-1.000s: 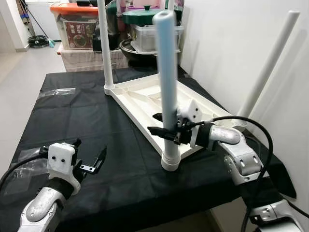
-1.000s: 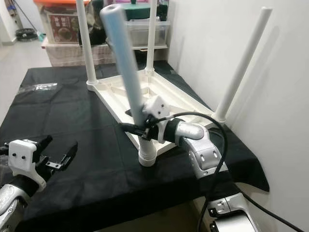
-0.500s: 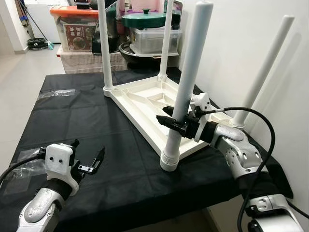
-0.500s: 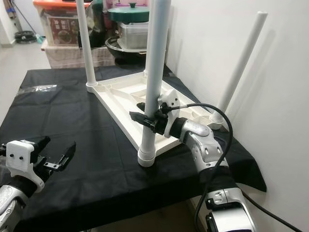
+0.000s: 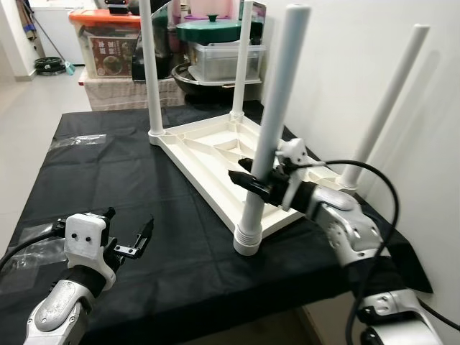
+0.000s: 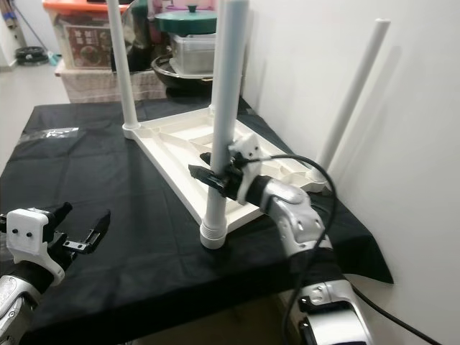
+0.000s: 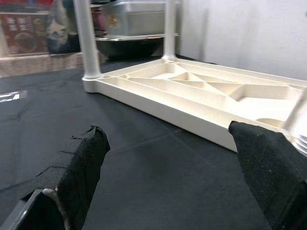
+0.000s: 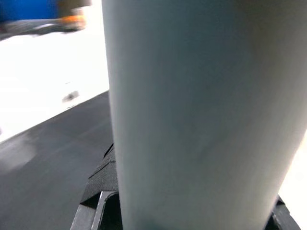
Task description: Building children table
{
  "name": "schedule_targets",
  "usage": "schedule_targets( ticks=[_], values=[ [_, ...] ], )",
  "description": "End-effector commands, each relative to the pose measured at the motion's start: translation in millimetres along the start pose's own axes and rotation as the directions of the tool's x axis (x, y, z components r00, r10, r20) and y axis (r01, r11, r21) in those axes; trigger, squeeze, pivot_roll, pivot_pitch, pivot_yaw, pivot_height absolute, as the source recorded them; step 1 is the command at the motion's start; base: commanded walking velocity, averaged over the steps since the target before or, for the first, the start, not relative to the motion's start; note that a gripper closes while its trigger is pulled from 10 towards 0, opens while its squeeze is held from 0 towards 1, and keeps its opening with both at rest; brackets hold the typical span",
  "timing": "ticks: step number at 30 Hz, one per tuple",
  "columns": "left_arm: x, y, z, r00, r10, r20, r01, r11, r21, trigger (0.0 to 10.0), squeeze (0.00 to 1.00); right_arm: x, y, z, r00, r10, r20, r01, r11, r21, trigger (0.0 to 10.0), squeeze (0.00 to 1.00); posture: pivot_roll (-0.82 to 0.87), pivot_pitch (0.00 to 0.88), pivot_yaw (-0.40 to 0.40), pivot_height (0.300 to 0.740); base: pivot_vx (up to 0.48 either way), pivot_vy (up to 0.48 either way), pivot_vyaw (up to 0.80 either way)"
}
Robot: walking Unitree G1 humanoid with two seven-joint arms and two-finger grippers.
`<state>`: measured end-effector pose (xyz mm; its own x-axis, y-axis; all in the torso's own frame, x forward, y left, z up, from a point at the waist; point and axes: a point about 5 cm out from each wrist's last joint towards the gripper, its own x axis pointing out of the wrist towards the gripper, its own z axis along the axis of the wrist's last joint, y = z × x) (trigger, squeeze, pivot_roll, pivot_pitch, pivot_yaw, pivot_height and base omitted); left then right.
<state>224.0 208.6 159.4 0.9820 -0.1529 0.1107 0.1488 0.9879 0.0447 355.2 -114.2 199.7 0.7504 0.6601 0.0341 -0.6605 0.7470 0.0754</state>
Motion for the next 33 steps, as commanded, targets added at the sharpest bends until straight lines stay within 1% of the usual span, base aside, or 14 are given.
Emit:
schedule_targets(
  ticks=[1,3,4,7,10,12,13,15,19,24,30,31,32,33],
  values=[
    [-1.5,1.0,-1.2,1.000,0.009,-0.009,-0.009,1.000,-0.002,10.0,0.00,-7.1,-12.7,-25.0,0.980,-0.159,-0.117,0.164,0.986,0.033,10.0,0.00,0.00,0.000,-0.087,0.740,0.000,0.000,0.00],
    [-1.2,1.8,-0.8,1.000,0.017,-0.005,-0.017,1.000,-0.002,10.0,0.00,-9.5,-11.2,-33.2,0.935,-0.332,-0.128,0.344,0.934,0.093,10.0,0.00,0.00,0.000,-0.090,0.740,0.000,0.000,0.00],
    [-1.1,2.1,-0.6,1.000,0.020,-0.004,-0.020,1.000,-0.003,10.0,0.00,-11.1,-9.1,-36.9,0.916,-0.379,-0.133,0.394,0.913,0.106,10.0,0.00,0.00,0.000,-0.090,0.740,0.000,0.000,0.00],
    [-1.1,2.6,-0.4,1.000,0.022,-0.003,-0.022,1.000,-0.002,10.0,0.00,-13.8,0.2,-43.8,0.899,-0.413,-0.145,0.427,0.900,0.090,10.0,0.00,0.00,0.000,-0.088,0.740,0.000,0.000,0.00],
    [-1.4,3.4,-0.4,1.000,0.023,-0.003,-0.023,1.000,0.000,10.0,0.00,-14.6,8.2,-48.3,0.896,-0.415,-0.160,0.429,0.901,0.067,10.0,0.00,0.00,0.000,-0.088,0.740,0.000,0.000,0.00],
    [-0.5,5.7,-0.5,1.000,0.030,0.000,-0.030,1.000,0.004,10.0,0.00,-13.0,24.7,-51.5,0.899,-0.402,-0.173,0.408,0.913,0.000,10.0,0.00,-0.01,0.000,-0.088,0.740,0.000,0.000,0.00],
    [-0.5,5.7,-0.5,1.000,0.030,0.000,-0.030,1.000,0.004,10.0,0.00,-13.0,24.7,-51.5,0.899,-0.402,-0.173,0.408,0.913,0.000,10.0,0.00,-0.01,0.000,-0.088,0.740,0.000,0.000,0.00],
    [1.2,6.7,-0.1,0.999,0.035,0.005,-0.035,0.999,0.005,10.0,0.00,-9.1,32.9,-50.3,0.908,-0.379,-0.177,0.374,0.925,-0.062,10.0,0.00,-0.01,0.000,-0.091,0.740,0.000,0.000,0.00],
    [1.7,6.6,0.0,0.999,0.037,0.007,-0.037,0.999,0.005,10.0,0.00,-7.6,33.6,-50.1,0.905,-0.384,-0.182,0.377,0.923,-0.072,10.0,0.00,-0.01,0.000,-0.093,0.740,0.000,0.000,0.00],
    [0.9,5.8,-0.1,0.999,0.049,0.010,-0.049,0.999,0.002,10.0,0.00,-0.3,29.4,-52.3,0.861,-0.459,-0.221,0.446,0.889,-0.109,10.0,0.00,0.00,0.000,-0.106,0.740,0.000,0.000,0.00],
    [0.4,5.2,-0.3,0.998,0.057,0.011,-0.057,0.998,0.000,10.0,0.00,5.2,36.9,-57.0,0.848,-0.471,-0.243,0.452,0.882,-0.134,10.0,0.00,0.01,0.000,-0.115,0.740,0.000,0.000,0.00],
    [0.3,5.2,-0.4,0.998,0.058,0.011,-0.058,0.998,-0.001,10.0,0.00,7.7,43.2,-54.4,0.876,-0.431,-0.218,0.412,0.902,-0.131,10.0,0.00,0.01,0.000,-0.115,0.740,0.000,0.000,0.00],
    [0.3,5.2,-0.4,0.998,0.058,0.011,-0.058,0.998,-0.001,10.0,0.00,7.7,43.2,-54.4,0.876,-0.431,-0.218,0.412,0.902,-0.131,10.0,0.00,0.01,0.000,-0.115,0.740,0.000,0.000,0.00],
    [0.0,5.3,-0.6,0.998,0.059,0.011,-0.059,0.998,-0.001,10.0,0.00,9.6,49.5,-52.6,0.901,-0.384,-0.201,0.363,0.922,-0.134,10.0,0.00,0.01,0.000,-0.113,0.740,0.000,0.000,0.00]
  ],
)
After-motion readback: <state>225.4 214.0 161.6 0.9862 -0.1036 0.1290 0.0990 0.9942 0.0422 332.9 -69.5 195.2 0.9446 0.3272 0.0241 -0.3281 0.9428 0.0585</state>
